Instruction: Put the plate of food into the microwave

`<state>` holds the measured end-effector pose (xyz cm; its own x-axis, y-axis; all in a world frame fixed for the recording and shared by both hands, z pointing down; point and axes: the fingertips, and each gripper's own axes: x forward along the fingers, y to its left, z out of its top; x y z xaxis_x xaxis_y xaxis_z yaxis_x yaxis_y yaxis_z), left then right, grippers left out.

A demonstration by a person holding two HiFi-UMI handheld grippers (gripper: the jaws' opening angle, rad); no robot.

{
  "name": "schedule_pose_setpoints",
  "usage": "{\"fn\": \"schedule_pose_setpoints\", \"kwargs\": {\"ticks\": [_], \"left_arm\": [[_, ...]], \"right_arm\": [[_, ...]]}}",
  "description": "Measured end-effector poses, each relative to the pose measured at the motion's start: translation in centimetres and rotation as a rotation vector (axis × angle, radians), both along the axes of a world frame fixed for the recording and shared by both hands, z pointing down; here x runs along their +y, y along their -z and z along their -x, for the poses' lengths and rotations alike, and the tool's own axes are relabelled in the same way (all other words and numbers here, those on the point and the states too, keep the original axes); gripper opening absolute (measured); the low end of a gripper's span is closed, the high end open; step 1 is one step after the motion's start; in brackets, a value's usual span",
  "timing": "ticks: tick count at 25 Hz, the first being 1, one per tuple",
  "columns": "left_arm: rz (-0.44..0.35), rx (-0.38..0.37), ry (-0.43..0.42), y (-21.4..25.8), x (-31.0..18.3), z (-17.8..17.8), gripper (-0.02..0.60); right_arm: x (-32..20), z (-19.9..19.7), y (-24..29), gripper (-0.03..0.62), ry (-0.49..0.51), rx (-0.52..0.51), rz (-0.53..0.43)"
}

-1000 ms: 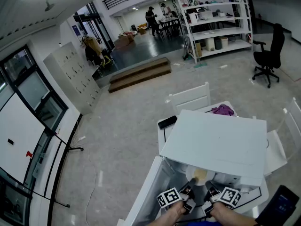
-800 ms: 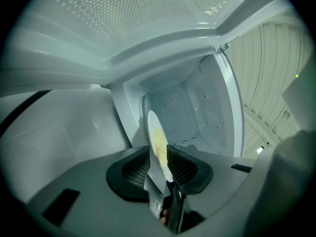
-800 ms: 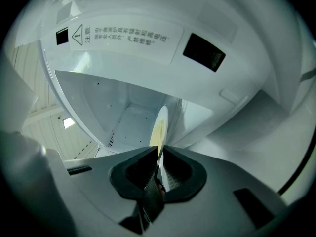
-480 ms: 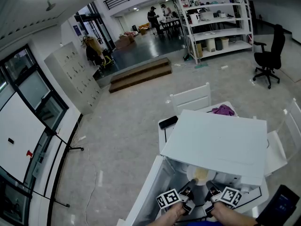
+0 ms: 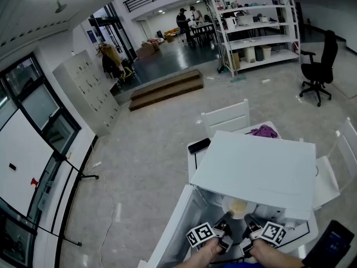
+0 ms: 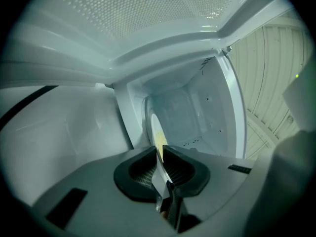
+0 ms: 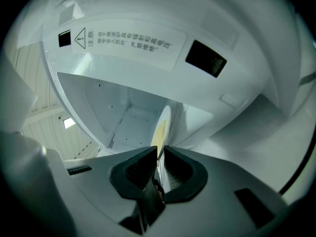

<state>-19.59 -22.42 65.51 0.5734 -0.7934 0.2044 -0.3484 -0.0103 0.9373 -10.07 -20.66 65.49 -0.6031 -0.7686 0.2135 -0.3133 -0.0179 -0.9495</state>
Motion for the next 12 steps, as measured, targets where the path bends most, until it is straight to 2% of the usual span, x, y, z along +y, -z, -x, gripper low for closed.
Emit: {"fn": "schedule_pose_setpoints", "kwargs": {"ticks": [7, 12], "left_arm": [[-0.004, 0.008, 0.026, -0.10, -0.85, 0.05, 0.041], [-0.043, -0.006, 0.014, 0.15, -1.11, -0.04, 0.043]], "right_arm": [[-0.03, 0.00, -0.24, 0.020, -0.005, 0.009, -0.003], [-0.07, -0.16, -0.56, 0.058, 0.005, 0.030, -0.001]]}}
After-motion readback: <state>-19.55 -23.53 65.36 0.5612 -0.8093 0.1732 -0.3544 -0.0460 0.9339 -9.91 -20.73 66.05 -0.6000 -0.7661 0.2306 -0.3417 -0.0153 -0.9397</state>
